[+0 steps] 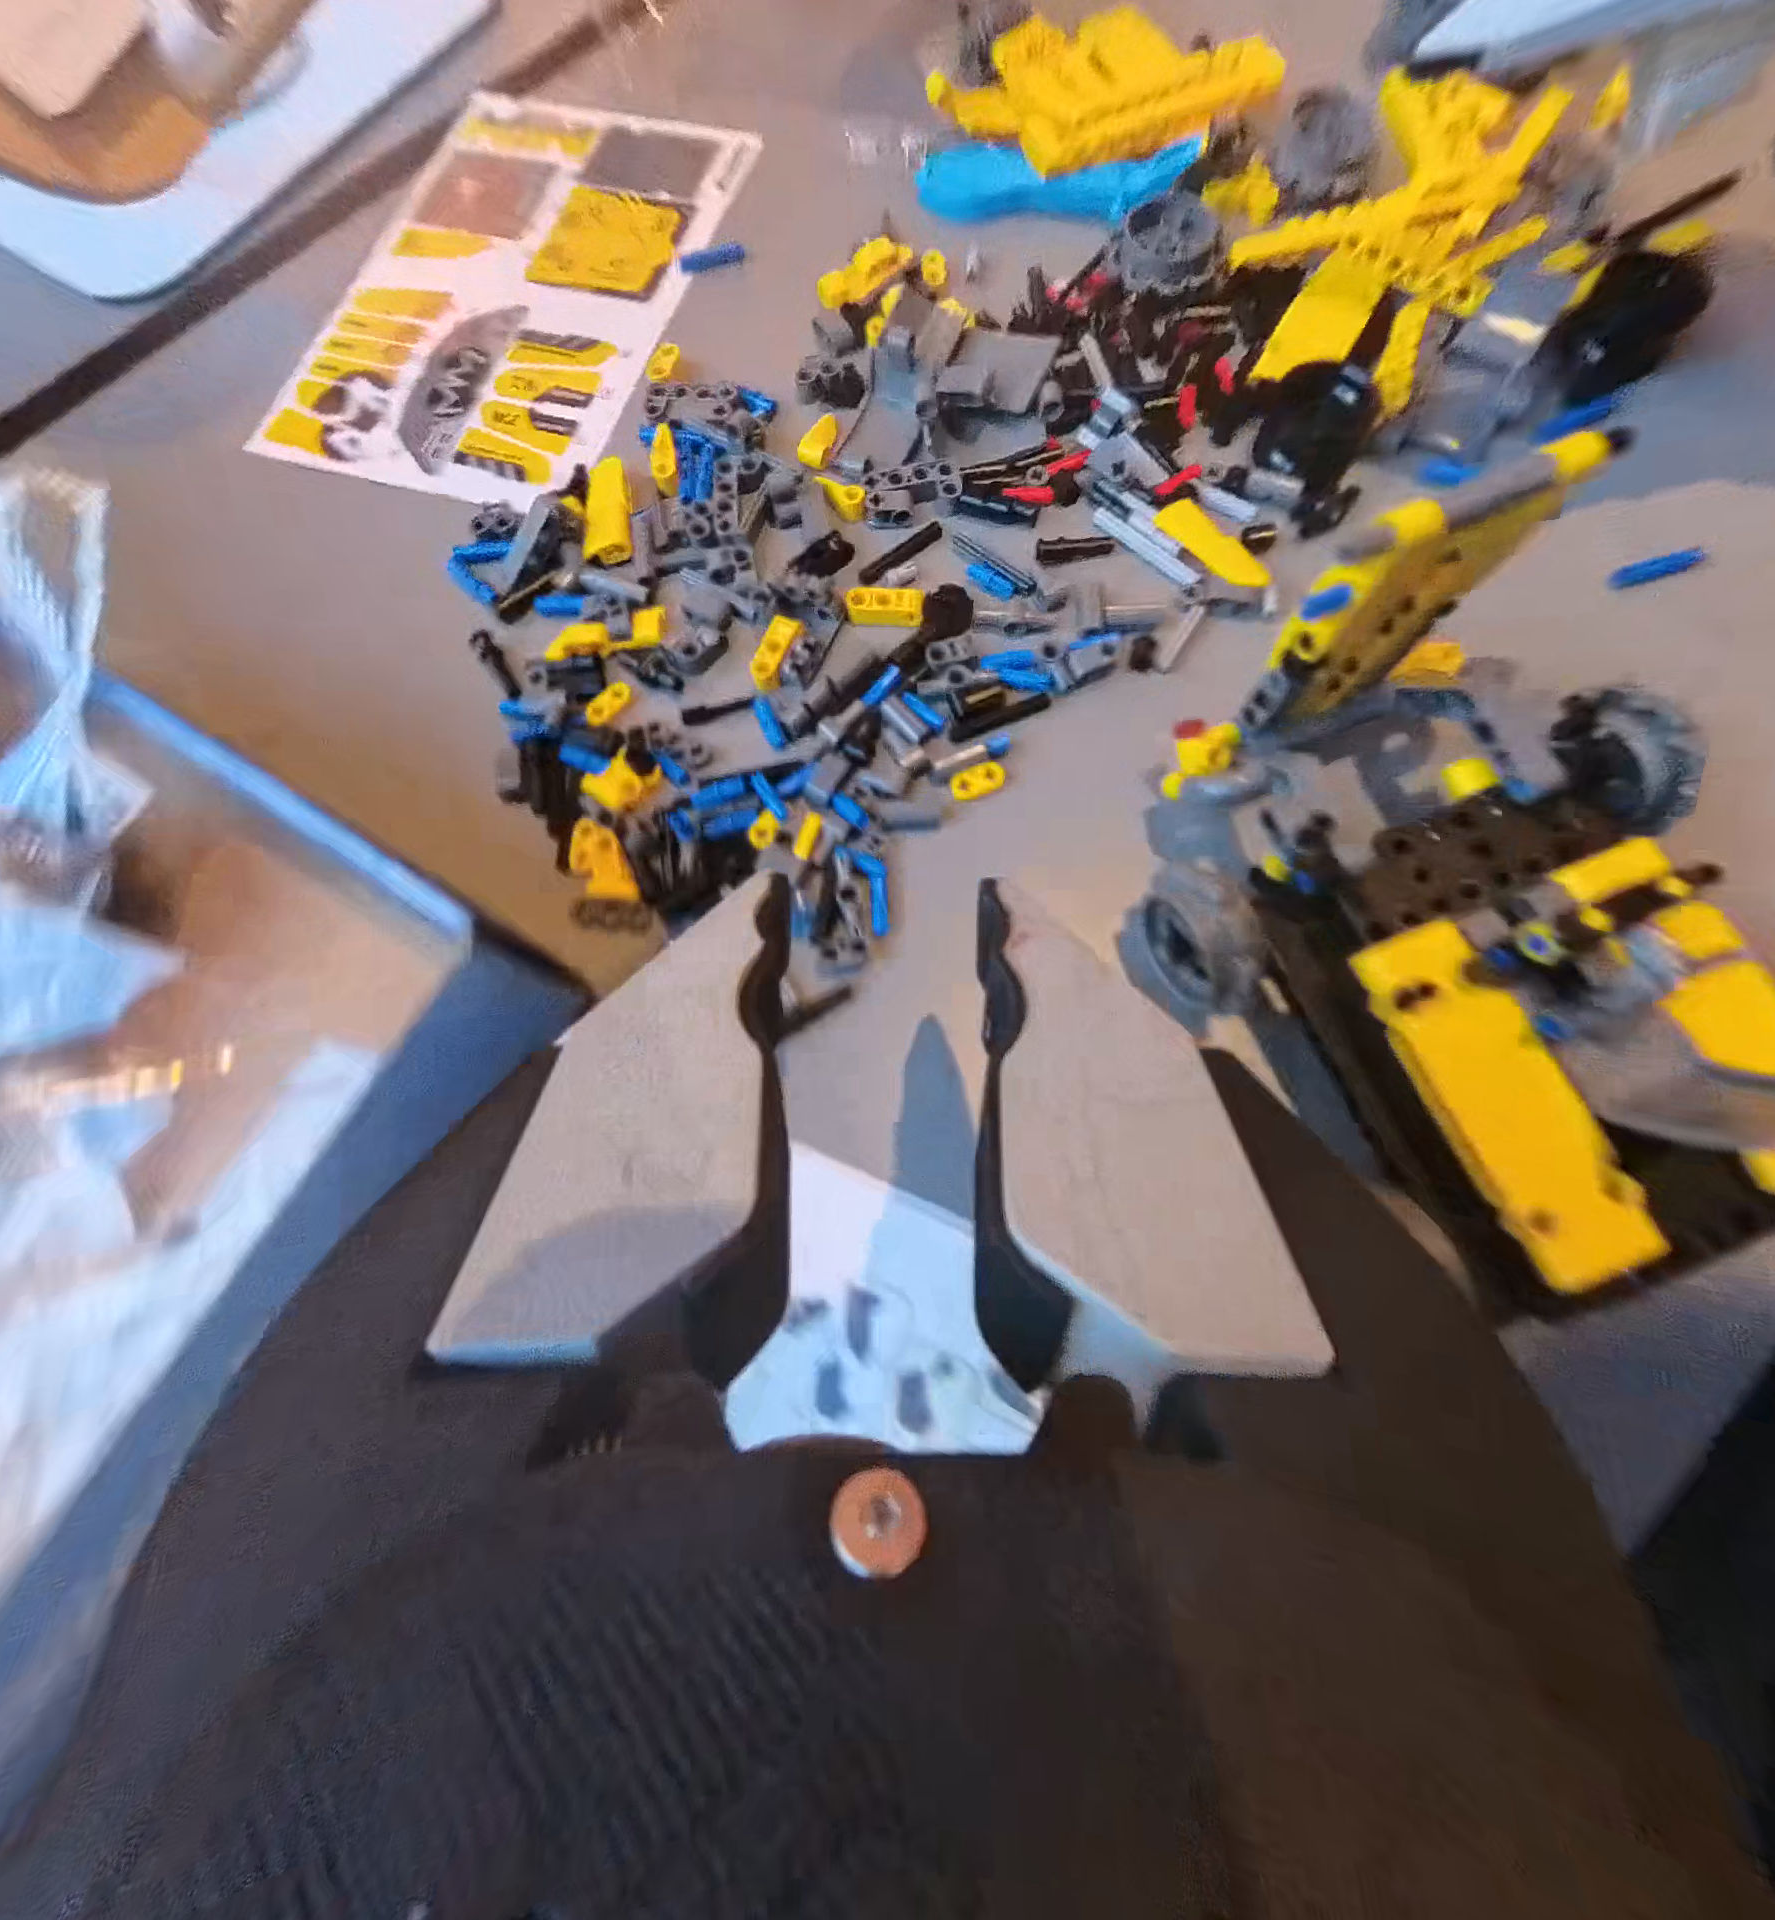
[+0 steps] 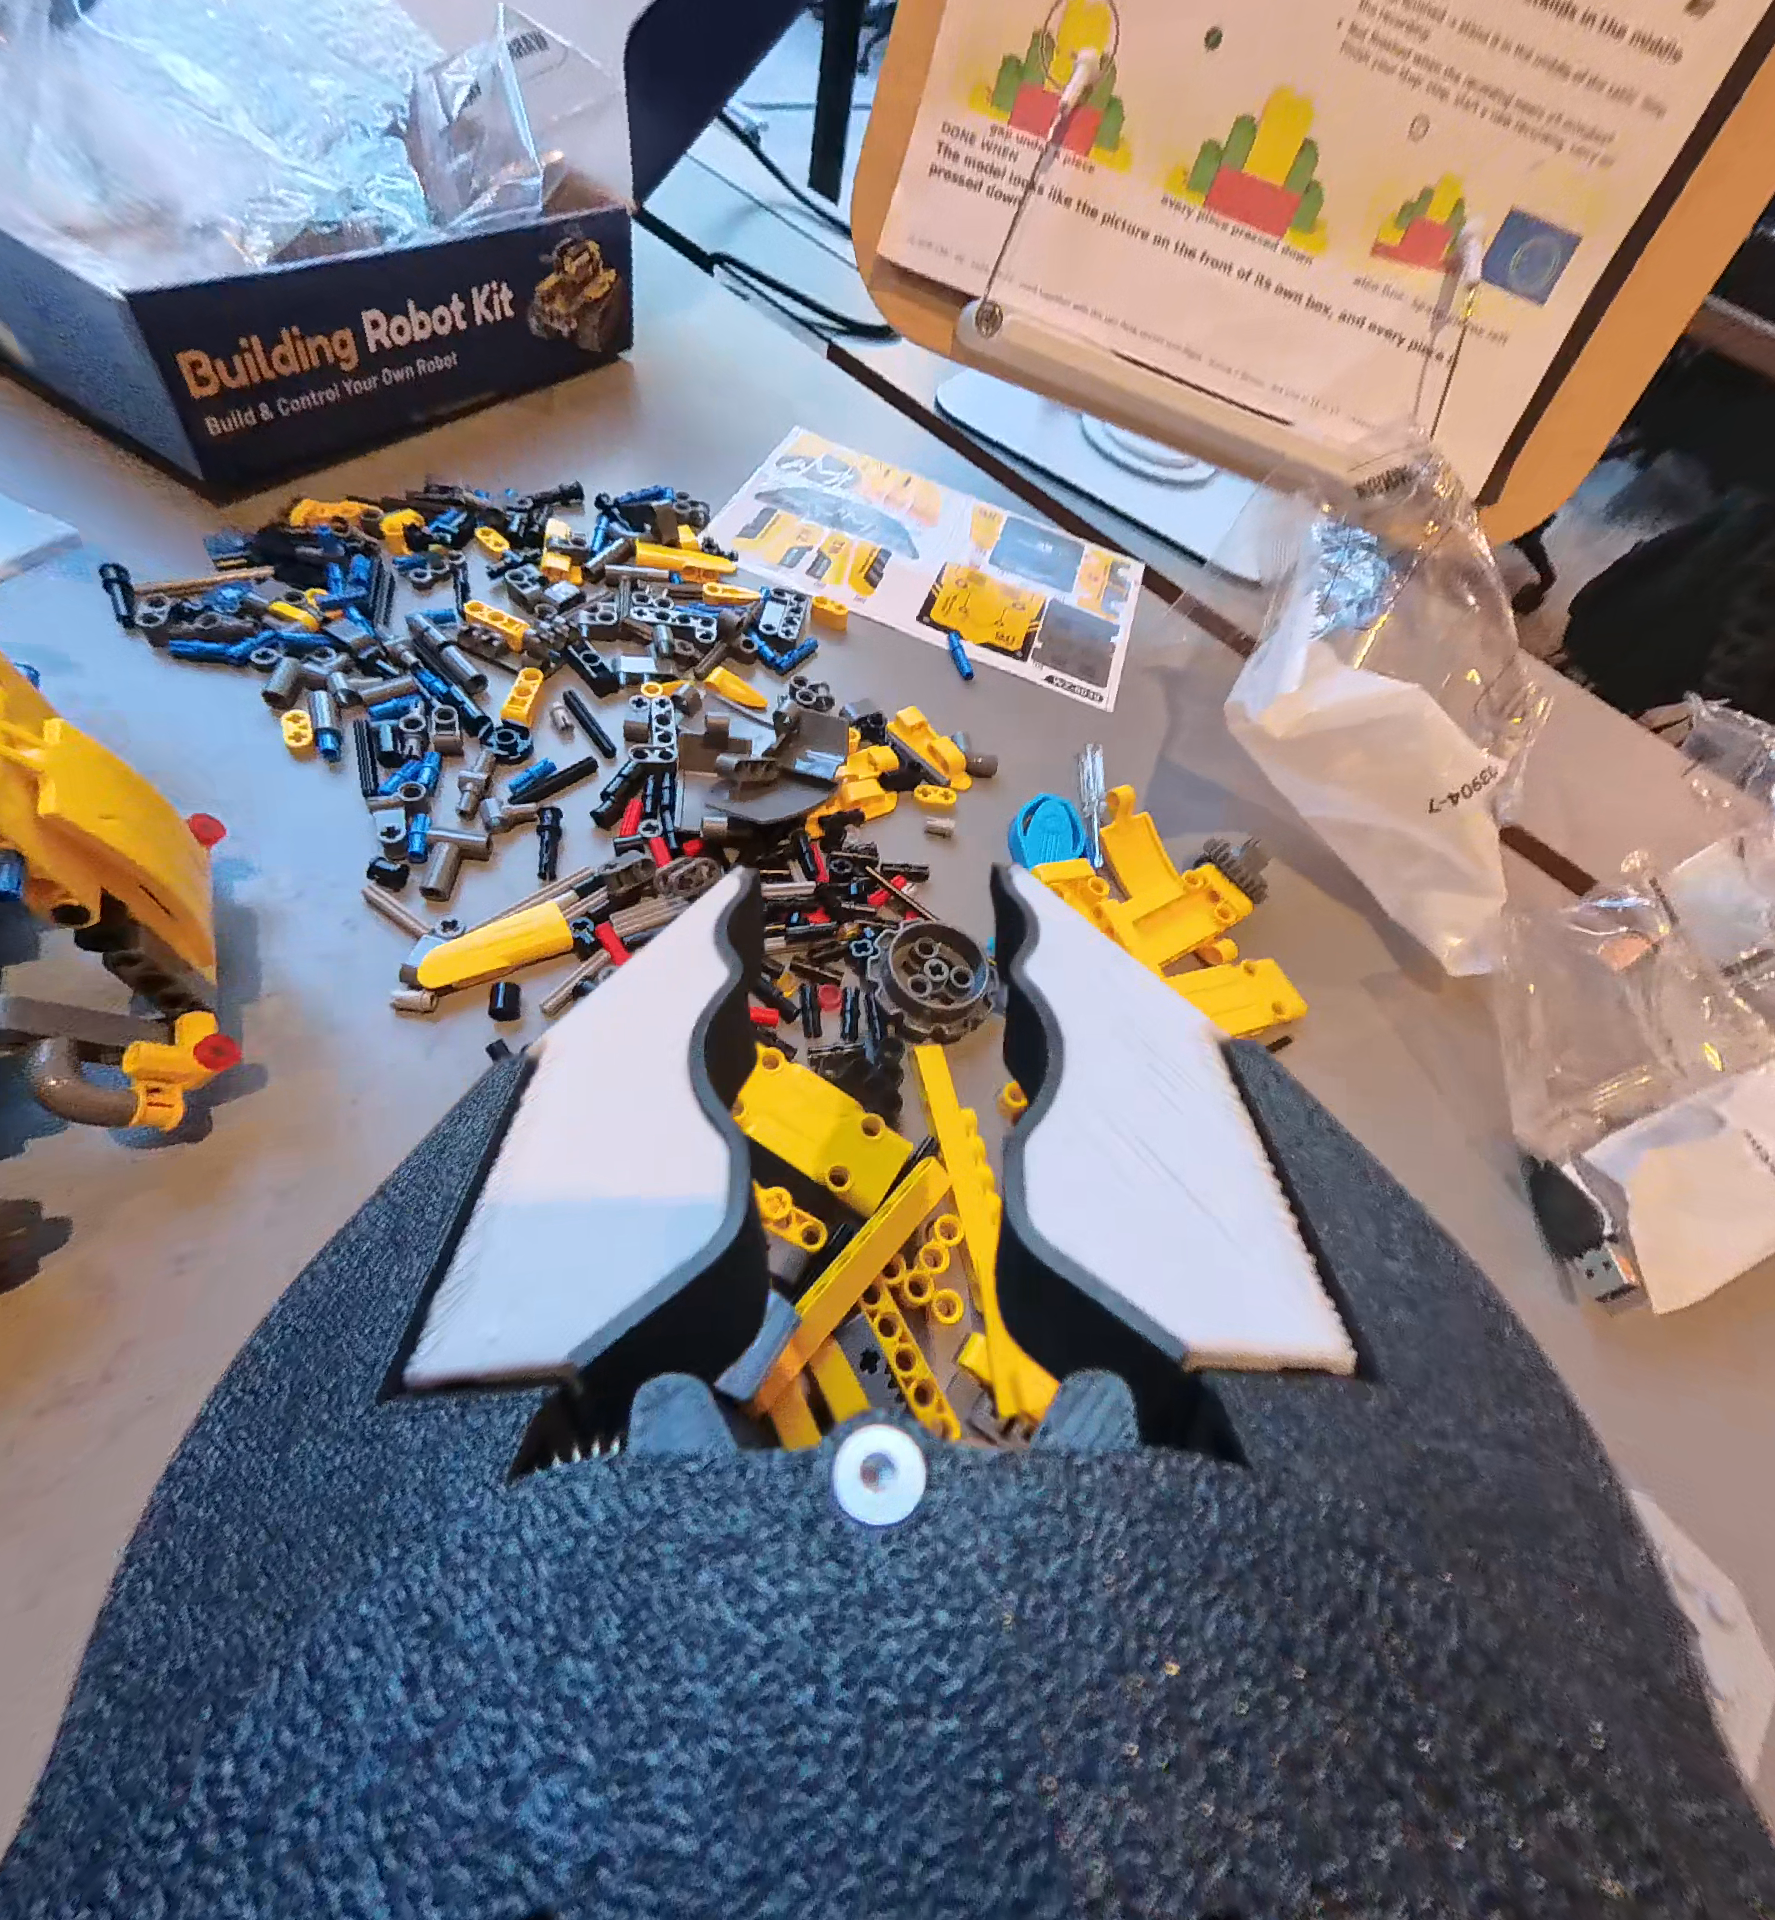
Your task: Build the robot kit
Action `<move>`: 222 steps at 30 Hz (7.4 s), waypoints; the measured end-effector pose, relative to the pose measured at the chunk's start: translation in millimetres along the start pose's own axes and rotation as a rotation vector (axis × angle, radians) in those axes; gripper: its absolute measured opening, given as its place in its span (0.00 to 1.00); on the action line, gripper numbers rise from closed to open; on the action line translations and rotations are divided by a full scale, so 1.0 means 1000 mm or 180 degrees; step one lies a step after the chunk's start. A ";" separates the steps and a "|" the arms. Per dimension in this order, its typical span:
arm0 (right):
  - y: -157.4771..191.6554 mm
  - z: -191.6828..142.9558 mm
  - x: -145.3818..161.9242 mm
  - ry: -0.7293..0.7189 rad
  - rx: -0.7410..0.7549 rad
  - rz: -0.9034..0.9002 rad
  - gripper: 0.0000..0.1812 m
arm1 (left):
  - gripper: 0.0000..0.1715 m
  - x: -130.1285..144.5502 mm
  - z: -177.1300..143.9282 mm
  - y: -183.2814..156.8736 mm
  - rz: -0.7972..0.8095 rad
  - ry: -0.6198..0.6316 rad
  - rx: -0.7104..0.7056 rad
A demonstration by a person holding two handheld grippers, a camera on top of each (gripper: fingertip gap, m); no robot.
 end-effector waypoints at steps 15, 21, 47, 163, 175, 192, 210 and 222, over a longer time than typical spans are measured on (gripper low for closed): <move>0.006 -0.008 0.005 -0.0171 -0.0199 0.0060 0.23 | 0.00 -0.027 0.073 0.035 0.1185 0.1321 0.1109; 0.008 -0.010 0.005 -0.0176 -0.0220 0.0058 0.23 | 0.00 -0.026 0.087 0.032 0.1326 0.1486 0.1111; 0.017 -0.007 0.008 -0.0151 -0.0261 0.0021 0.21 | 0.01 -0.020 0.084 0.041 0.1081 0.1553 0.0907; 0.007 -0.044 0.048 0.0529 -0.2263 0.0042 0.09 | 0.19 0.007 0.050 -0.008 0.0355 0.1045 0.0539; 0.004 -0.043 0.046 0.0398 -0.2303 0.0179 0.07 | 0.08 -0.017 0.091 0.004 0.0523 0.1031 0.0504; -0.001 -0.050 0.035 -0.0024 -0.2243 0.0195 0.08 | 0.13 -0.027 0.071 -0.005 0.0309 0.0606 0.1307; -0.001 -0.045 0.031 -0.0211 -0.2049 0.0192 0.07 | 0.10 -0.079 0.127 -0.023 0.0790 0.0881 0.1179; 0.003 -0.049 0.030 -0.0193 -0.2086 0.0151 0.07 | 0.07 -0.074 0.145 -0.023 0.1062 0.1311 0.1197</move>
Point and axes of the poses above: each gripper's, where its closed fingertips meet, z out along the fingers, x out of its underside, y = z × x across the jaws, the point moved 10 cm from there along -z, back along the fingers, and after that the axes turned 1 degree about y, right-handed, at the moved point
